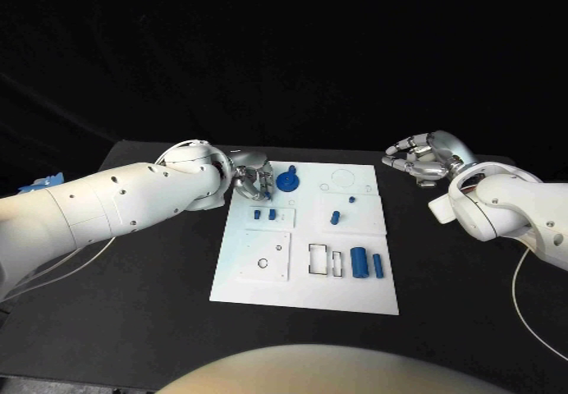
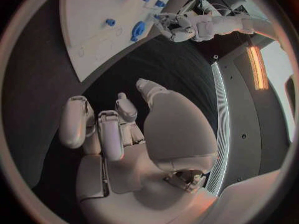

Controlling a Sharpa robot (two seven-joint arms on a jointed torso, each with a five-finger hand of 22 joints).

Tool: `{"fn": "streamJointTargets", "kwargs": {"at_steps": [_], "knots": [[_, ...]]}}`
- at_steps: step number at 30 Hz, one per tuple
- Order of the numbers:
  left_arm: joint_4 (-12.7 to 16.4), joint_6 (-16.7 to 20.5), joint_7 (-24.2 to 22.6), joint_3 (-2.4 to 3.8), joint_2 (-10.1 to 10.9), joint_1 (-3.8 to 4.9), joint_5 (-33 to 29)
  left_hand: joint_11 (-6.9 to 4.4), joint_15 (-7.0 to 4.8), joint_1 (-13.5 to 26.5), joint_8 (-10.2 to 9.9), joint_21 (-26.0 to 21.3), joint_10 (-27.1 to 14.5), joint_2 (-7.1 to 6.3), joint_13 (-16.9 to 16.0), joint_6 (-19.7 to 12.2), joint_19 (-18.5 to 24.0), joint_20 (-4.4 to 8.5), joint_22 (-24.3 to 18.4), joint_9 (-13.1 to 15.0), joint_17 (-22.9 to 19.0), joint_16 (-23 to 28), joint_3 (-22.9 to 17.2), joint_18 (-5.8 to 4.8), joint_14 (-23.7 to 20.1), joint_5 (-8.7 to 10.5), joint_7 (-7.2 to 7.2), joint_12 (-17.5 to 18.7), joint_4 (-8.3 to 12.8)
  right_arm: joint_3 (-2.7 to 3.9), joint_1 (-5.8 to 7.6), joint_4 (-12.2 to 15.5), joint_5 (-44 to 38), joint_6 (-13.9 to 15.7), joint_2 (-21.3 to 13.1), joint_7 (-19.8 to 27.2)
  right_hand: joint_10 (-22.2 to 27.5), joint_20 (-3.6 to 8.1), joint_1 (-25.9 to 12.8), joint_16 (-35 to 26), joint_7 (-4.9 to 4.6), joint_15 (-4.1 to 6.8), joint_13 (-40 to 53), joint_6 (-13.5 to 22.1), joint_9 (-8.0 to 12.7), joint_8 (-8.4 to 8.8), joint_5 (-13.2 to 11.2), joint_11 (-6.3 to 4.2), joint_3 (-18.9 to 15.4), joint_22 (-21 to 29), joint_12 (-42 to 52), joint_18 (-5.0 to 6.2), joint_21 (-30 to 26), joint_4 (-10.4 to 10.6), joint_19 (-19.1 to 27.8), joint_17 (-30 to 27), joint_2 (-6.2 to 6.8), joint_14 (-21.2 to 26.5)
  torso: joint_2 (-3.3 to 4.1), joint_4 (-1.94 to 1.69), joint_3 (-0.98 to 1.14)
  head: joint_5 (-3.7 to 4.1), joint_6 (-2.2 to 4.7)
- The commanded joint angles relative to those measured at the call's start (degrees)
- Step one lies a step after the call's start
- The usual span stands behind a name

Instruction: Assemble the parts on the task board

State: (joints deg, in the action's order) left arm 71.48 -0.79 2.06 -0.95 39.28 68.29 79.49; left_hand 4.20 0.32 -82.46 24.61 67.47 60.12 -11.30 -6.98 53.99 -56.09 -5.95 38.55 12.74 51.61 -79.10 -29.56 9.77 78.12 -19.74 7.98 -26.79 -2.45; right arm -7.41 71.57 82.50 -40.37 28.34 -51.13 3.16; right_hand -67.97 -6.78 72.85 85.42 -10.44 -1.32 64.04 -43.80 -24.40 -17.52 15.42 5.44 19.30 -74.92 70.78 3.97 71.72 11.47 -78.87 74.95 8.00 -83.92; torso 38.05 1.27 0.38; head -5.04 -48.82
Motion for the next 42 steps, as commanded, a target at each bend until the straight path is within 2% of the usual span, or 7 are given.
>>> {"fn": "streamJointTargets", "kwargs": {"at_steps": [1,10,18,33,35,40,42], "knots": [[0.0,-0.9,-0.5,0.0,-0.3,-0.02,-0.1,0.04,-0.04,0.6,-0.3,-0.2,0.5,0.13,0.1,0.6,0.4,-0.03,0.0,0.1,-0.1,0.0,0.3,0.42,-0.1,0.14,0.0,0.3,0.1,0.01,-0.03,0.0,-0.3,0.1,0.1,0.5,0.3,-0.12,0.2,-0.4,0.15,0.37,0.0,0.4,-0.1,-0.25,0.4,-0.07,0.1,-0.9,0.0,0.87,-0.3,0.3,0.3,3.8,0.1,-3.3,0.0,0.02,0.01,0.0,-0.03],[-0.7,-1.8,-0.2,-0.15,-0.9,-0.02,-0.1,0.0,-0.07,0.5,-0.3,-0.1,0.7,0.27,0.0,0.7,0.2,-0.02,0.2,0.1,0.1,-0.1,0.3,0.38,-0.1,0.14,-0.02,0.3,0.1,0.01,-0.04,0.0,-0.3,0.0,0.1,0.5,0.3,-0.12,0.2,-0.4,0.15,0.37,0.0,0.4,-0.1,-0.25,0.4,-0.07,0.1,-0.9,0.0,0.87,-0.3,0.3,0.3,3.8,0.1,-3.3,0.01,-0.02,0.01,0.0,-0.13],[-1.7,-3.3,0.2,-0.56,-1.5,-0.02,0.0,-0.08,-0.14,0.3,-0.3,0.0,1.0,0.45,-0.1,1.0,0.1,0.01,0.3,0.2,-0.1,-0.1,0.3,0.36,-0.1,0.13,-0.07,0.2,0.3,0.01,-0.07,-0.1,-0.3,0.0,0.1,0.5,0.3,-0.12,0.2,-0.4,0.15,0.37,0.0,0.4,-0.1,-0.25,0.4,-0.07,0.1,-0.9,0.0,0.87,-0.3,0.3,0.3,3.8,0.1,-3.3,-0.01,0.04,-0.02,0.09,-0.34],[-1.8,-3.4,-0.1,-0.68,-1.6,-0.02,0.3,-0.25,-0.27,0.3,-0.2,-0.2,1.3,0.45,-0.2,1.3,0.3,0.08,0.1,0.4,0.3,-0.3,0.5,0.42,0.0,0.19,-0.21,0.2,0.5,0.01,-0.1,-0.1,-0.3,0.0,0.2,0.5,0.3,-0.12,0.2,-0.4,0.15,0.37,0.0,0.4,-0.1,-0.25,0.4,-0.07,0.1,-0.9,0.0,0.87,-0.3,0.3,0.3,3.8,0.1,-3.3,-0.04,-0.01,-0.01,0.14,-0.43],[-1.8,-3.3,-0.1,-0.68,-1.6,-0.02,0.3,-0.15,-0.23,0.3,-0.7,-0.2,1.0,0.34,-0.2,0.8,0.3,0.12,0.0,0.3,0.2,-0.2,0.5,0.43,0.0,0.16,-0.11,0.4,0.6,0.01,-0.1,-0.1,-0.3,0.0,0.1,0.5,0.3,-0.12,0.2,-0.4,0.15,0.37,0.0,0.4,-0.1,-0.25,0.4,-0.07,0.1,-0.9,0.0,0.87,-0.3,0.3,0.3,3.8,0.1,-3.3,-0.03,0.0,-0.01,0.15,-0.41],[-1.9,-2.5,-0.1,-0.68,-1.4,-0.02,0.0,0.84,0.56,1.3,-3.8,-1.1,-0.8,-0.6,0.1,-3.1,1.3,-0.35,-1.5,-0.6,-1.1,0.0,0.6,0.57,-0.8,-0.02,0.95,2.1,0.5,0.01,-0.1,-0.1,-0.3,0.0,0.1,0.5,0.3,-0.12,0.2,-0.4,0.15,0.37,0.0,0.4,-0.1,-0.25,0.4,-0.07,0.1,-0.9,0.0,0.87,-0.3,0.3,0.3,3.8,0.1,-3.3,-0.03,-0.04,-0.03,0.16,-0.33],[-1.9,-2.3,0.0,-0.69,-1.4,-0.02,0.0,1.63,1.22,1.6,-4.3,-1.8,-2.6,-0.99,0.6,-3.3,2.3,-0.84,-2.6,-0.7,-3.9,0.8,0.3,0.71,-2.1,-0.09,1.49,3.4,0.4,0.01,-0.1,-0.1,-0.3,0.1,0.1,0.5,0.3,-0.12,0.2,-0.4,0.15,0.37,0.0,0.4,-0.1,-0.25,0.4,-0.07,0.1,-0.9,0.0,0.87,-0.3,0.3,0.3,3.8,0.1,-3.3,-0.03,-0.06,-0.03,0.16,-0.34]]}}
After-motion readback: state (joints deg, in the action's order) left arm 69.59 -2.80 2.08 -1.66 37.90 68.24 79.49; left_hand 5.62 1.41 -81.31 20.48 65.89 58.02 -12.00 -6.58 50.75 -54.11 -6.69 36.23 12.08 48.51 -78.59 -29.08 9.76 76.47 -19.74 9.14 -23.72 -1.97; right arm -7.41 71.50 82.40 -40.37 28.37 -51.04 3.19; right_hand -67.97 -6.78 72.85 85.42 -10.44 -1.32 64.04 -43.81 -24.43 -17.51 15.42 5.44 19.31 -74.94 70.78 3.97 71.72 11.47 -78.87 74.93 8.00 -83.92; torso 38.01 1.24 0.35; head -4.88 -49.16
